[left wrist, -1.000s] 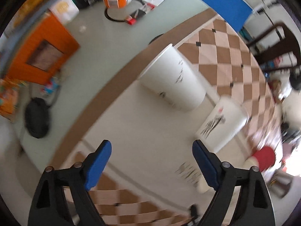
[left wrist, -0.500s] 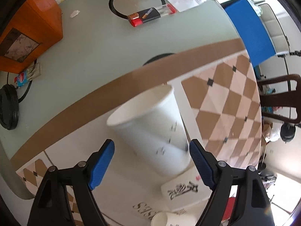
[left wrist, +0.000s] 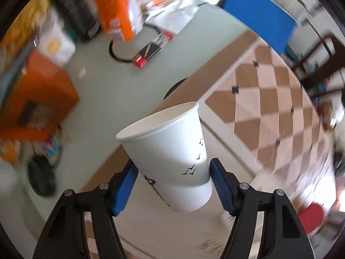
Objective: Flip cup upright
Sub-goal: 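Lift the white cup with the left gripper, turning its mouth upward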
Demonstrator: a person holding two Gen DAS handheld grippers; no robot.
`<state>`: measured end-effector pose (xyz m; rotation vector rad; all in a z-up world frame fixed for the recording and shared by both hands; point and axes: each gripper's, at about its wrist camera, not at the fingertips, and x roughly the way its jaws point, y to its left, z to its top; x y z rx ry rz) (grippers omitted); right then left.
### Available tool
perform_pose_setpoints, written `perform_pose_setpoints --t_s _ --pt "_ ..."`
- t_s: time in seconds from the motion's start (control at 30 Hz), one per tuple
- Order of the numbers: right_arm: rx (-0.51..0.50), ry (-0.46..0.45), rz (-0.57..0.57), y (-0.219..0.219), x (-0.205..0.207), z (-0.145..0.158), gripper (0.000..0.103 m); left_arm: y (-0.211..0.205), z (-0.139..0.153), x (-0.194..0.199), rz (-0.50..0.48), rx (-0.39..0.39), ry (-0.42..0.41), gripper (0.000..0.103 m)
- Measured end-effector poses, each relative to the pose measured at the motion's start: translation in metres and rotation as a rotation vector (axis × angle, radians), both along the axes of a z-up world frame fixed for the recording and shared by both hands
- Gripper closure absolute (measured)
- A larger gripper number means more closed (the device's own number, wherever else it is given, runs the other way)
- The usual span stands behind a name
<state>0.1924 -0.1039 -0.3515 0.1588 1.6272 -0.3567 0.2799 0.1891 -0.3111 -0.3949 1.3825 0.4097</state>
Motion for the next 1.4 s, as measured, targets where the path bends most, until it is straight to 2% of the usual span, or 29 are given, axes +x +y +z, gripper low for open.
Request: perform_pose_setpoints --t_s 0.1,0.2,0.3,0.47,0.57,0.7,0.93,1.03,1.2,1.4 --pt "0.001 -0.003 0.001 -0.002 -0.011 0.005 0.003 -0.011 0.011 -0.021 -0.12 0.067 -0.004 0.038" --pt "-0.011 -0.01 0.003 -0.01 -0.028 0.011 0.003 -0.029 0.019 -0.036 -0.24 0.1 0.004 0.038" --pt "-0.008 -0.007 -0.01 -0.02 -0.046 0.014 0.003 -0.043 0.027 -0.074 -0.346 0.107 0.016 0.038" --pt "0.004 -0.015 -0.028 -0.036 -0.08 0.023 0.003 -0.073 0.028 -0.099 -0.493 0.119 0.021 0.038" --pt "0.01 -0.02 -0.037 -0.056 -0.107 0.024 0.003 -0.101 0.033 -0.131 -0.598 0.117 0.019 0.038" --pt "0.017 -0.015 -0.033 -0.08 -0.132 0.02 0.003 -0.135 0.031 -0.16 -0.689 0.086 0.04 0.038" --pt "-0.019 -0.002 -0.053 -0.149 -0.186 0.024 0.003 -0.216 0.025 -0.204 -0.821 0.048 0.064 0.038" --pt "-0.019 0.0 -0.087 -0.181 -0.201 0.023 0.003 -0.249 0.019 -0.212 -0.863 0.04 0.087 0.038" --pt "-0.003 0.024 -0.126 -0.232 -0.203 0.006 0.003 -0.306 0.004 -0.217 -0.932 0.017 0.126 0.038" --pt "0.011 0.032 -0.152 -0.278 -0.214 -0.008 0.003 -0.347 -0.014 -0.215 -0.986 0.014 0.167 0.038"
